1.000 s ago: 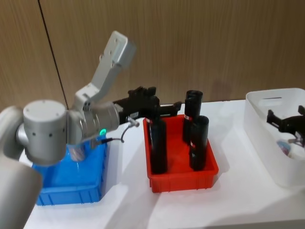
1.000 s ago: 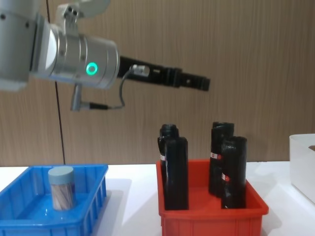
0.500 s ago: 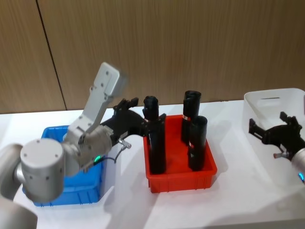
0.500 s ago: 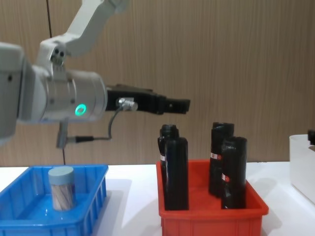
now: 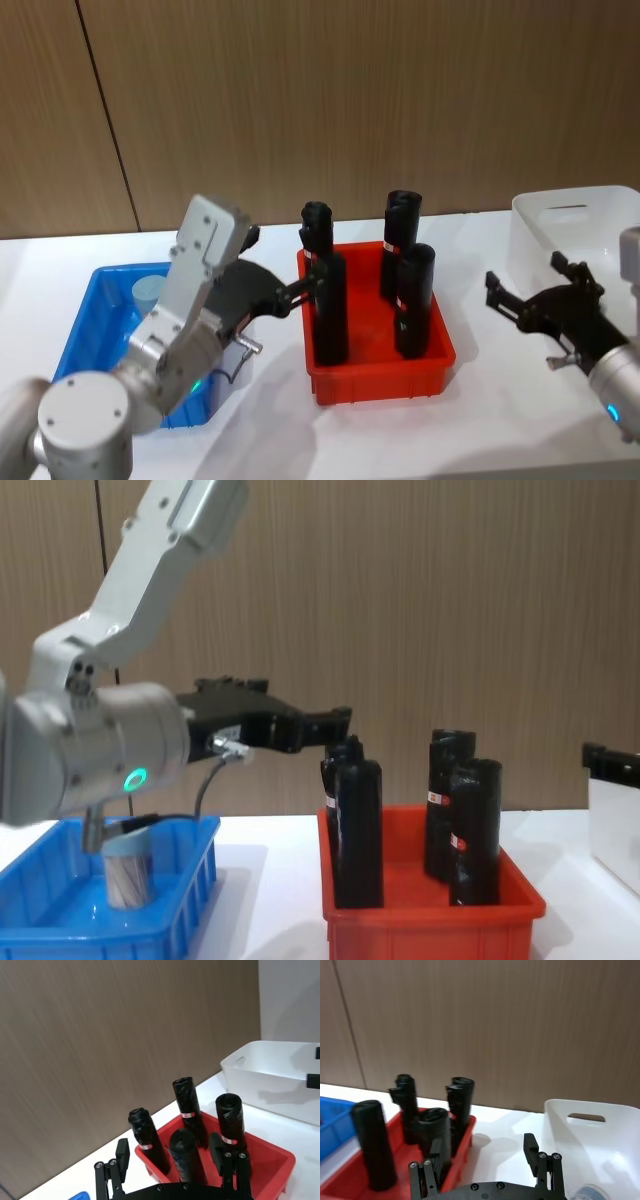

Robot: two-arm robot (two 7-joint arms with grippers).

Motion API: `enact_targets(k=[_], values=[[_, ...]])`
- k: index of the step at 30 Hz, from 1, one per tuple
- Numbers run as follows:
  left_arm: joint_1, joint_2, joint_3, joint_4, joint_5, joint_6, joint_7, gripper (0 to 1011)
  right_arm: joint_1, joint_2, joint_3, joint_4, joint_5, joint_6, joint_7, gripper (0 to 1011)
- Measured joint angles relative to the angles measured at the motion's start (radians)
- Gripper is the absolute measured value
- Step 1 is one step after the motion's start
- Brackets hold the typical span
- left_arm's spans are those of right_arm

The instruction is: Pick the cotton swabs from the blue box and place them into the white box.

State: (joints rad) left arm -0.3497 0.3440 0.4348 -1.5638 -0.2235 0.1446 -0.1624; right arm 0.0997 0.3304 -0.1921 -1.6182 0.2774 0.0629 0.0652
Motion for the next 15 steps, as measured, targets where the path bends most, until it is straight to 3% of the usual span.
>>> enact_targets(k=[10, 15], values=[[0.087, 0.030, 0.016, -0.049, 0.019, -0.101, 0.117, 1000, -0.088, 0.006, -0.027, -0.115, 0.008, -0.023, 0.002, 1001], [0.107, 0.037, 0.019, -0.060, 0.023, -0.124, 0.144, 1000, -0.109, 0.007, -0.033, -0.142, 0.010, -0.028, 0.002, 1001]])
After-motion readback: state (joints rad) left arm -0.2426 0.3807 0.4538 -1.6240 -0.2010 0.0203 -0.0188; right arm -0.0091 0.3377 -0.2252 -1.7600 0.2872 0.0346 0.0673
